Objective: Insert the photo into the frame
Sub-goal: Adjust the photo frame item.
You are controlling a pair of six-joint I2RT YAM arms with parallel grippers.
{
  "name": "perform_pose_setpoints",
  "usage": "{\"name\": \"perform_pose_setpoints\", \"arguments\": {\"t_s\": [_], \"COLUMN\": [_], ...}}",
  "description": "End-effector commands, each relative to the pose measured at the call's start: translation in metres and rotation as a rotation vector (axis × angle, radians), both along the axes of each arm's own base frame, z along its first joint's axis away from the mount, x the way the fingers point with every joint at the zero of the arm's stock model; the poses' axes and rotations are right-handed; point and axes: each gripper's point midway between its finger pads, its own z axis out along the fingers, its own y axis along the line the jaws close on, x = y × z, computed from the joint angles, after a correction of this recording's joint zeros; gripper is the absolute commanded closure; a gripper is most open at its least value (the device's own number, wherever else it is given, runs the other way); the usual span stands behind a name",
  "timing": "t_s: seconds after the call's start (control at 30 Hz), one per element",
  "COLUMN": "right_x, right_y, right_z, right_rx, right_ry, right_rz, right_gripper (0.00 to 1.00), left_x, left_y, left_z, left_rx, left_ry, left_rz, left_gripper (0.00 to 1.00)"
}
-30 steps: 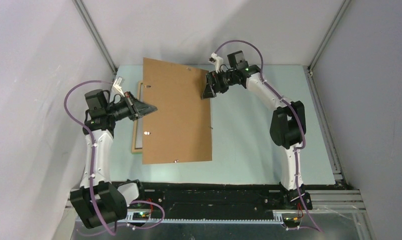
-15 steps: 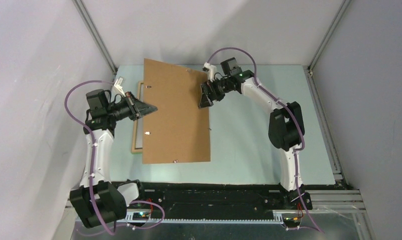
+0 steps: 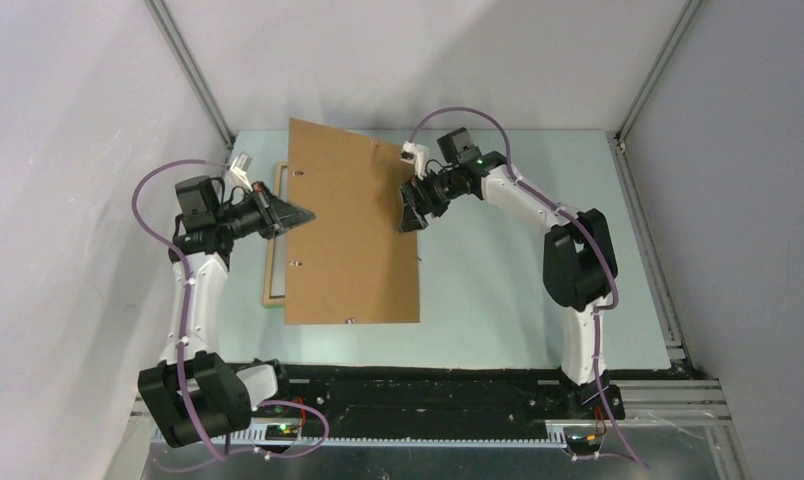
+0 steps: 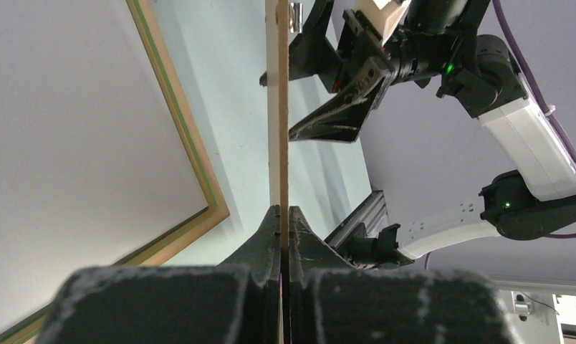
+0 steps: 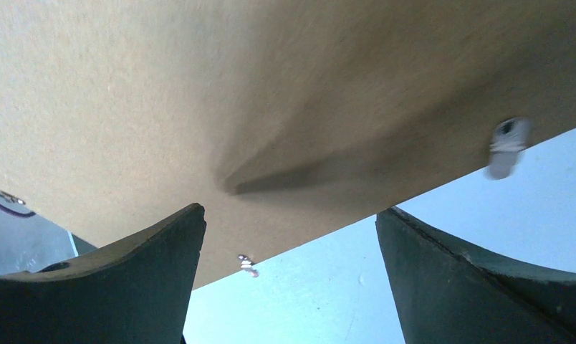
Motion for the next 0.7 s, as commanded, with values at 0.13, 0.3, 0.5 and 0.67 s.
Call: {"name": "perform_pose_setpoints", "arguments": {"t_s": [0.13,0.3,0.5,0.67], "right_x": [-0.032,-0.046,-0.064,-0.068], "right_y": [0.003,0.000,0.000,0.002], "right_z": [0.013,0.013,0.016,0.014], "right_rx": [0.024,0.040,0.067,0.070], "right_ry": [-0.031,0.001,0.044,0.051], "right_rz": [0.060,0.070,0.088,0.094], "right_gripper": [0.07,0.07,0.08,0.07], "left_x": [0.008,0.017,0.026,0.029], "left_y": [-0.001,0.004,0.009,0.009], "left_z": [0.039,0.040,0.036,0.037], "left_rx": [0.015,0.033,0.037,0.021], "left_ry": [-0.124,-0.122,-0.104,-0.101], "left_rz": [-0.016,0.022,0.063,0.065], "left_gripper": [1.00,1.00,1.00,1.00]}}
